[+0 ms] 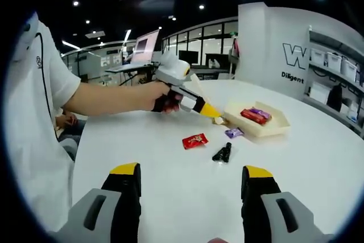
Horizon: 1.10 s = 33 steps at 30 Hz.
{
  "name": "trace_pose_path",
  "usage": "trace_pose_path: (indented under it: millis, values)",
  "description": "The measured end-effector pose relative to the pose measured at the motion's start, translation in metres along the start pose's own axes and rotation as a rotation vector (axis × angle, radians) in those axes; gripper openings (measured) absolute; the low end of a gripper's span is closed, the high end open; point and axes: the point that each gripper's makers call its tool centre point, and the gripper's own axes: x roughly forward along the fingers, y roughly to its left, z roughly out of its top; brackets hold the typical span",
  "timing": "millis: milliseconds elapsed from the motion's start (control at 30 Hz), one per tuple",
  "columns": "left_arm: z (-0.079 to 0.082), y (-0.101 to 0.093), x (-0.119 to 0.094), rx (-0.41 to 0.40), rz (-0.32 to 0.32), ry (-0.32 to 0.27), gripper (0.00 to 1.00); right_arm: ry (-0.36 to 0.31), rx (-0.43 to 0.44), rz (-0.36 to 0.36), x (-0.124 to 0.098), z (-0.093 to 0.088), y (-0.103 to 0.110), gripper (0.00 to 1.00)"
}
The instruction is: Place the target food into the container with the food tongs after gripping and lifting it, then release it inside without dropping or visibly crushing the food.
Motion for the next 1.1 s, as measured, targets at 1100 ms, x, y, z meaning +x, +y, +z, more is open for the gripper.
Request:
trace_pose_path:
  millis: [1100]
  values:
    - [-0.001,-0.023,-0.022,0.039,-0.185,0.053,0.17,0.000,0.007,0.000,-0.002,-0.004,0.001,0.69]
